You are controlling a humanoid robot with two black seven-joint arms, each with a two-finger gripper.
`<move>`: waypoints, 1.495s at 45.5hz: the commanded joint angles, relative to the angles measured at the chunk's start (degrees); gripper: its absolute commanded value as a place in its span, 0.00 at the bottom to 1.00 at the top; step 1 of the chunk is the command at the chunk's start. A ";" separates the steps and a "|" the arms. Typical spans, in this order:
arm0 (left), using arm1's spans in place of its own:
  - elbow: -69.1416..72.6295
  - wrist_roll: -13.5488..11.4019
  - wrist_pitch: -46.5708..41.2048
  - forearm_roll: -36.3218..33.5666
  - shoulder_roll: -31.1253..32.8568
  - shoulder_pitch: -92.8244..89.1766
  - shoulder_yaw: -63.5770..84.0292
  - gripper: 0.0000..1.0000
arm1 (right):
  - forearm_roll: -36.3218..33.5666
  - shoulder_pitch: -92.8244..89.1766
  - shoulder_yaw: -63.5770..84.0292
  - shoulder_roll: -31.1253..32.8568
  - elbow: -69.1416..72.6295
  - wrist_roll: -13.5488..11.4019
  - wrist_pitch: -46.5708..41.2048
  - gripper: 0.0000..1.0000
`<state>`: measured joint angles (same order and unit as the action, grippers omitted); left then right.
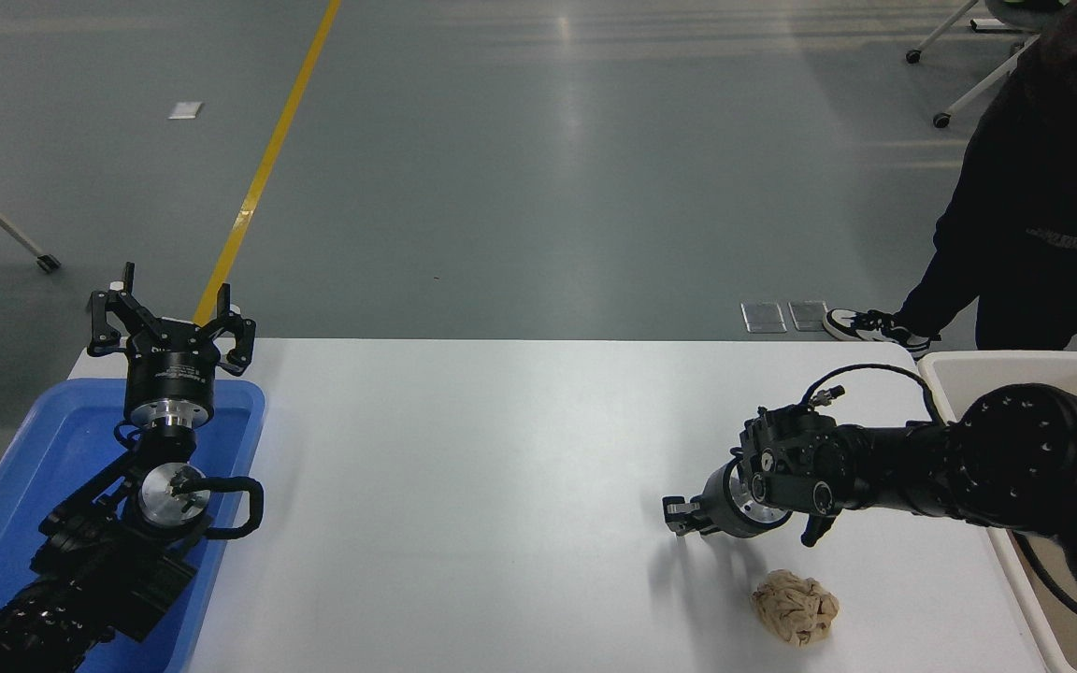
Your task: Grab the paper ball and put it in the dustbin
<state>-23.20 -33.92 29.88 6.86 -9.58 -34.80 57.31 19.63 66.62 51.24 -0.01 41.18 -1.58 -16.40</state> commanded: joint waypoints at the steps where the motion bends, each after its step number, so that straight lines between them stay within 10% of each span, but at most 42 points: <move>1: 0.00 0.00 0.00 -0.09 0.00 0.00 0.00 0.99 | -0.03 0.26 0.44 0.01 0.04 -0.26 0.23 0.00; 33: 0.00 0.09 0.00 0.17 -0.09 0.00 0.00 0.99 | -7.06 29.42 0.97 0.01 22.44 -0.35 -6.53 0.00; 44: 0.00 0.09 0.00 0.17 -0.09 0.00 0.00 0.99 | -7.50 53.59 3.96 14.68 40.11 -0.26 -12.77 0.00; 47: 0.00 0.09 0.00 0.17 -0.09 0.00 0.00 0.99 | -7.85 58.87 3.96 17.41 42.31 -0.26 -15.14 0.46; 49: 0.00 0.09 0.00 0.17 -0.09 0.00 0.00 0.99 | -9.34 62.64 4.13 19.43 43.54 -0.35 -16.90 0.97; 68: 0.00 0.00 -0.08 0.17 -0.09 0.00 0.08 0.99 | -6.72 79.44 10.10 34.20 53.03 -4.22 -28.60 1.00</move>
<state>-23.21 -33.89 29.86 7.02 -9.69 -34.81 57.31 10.44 136.27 56.64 27.61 86.76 -4.45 -41.10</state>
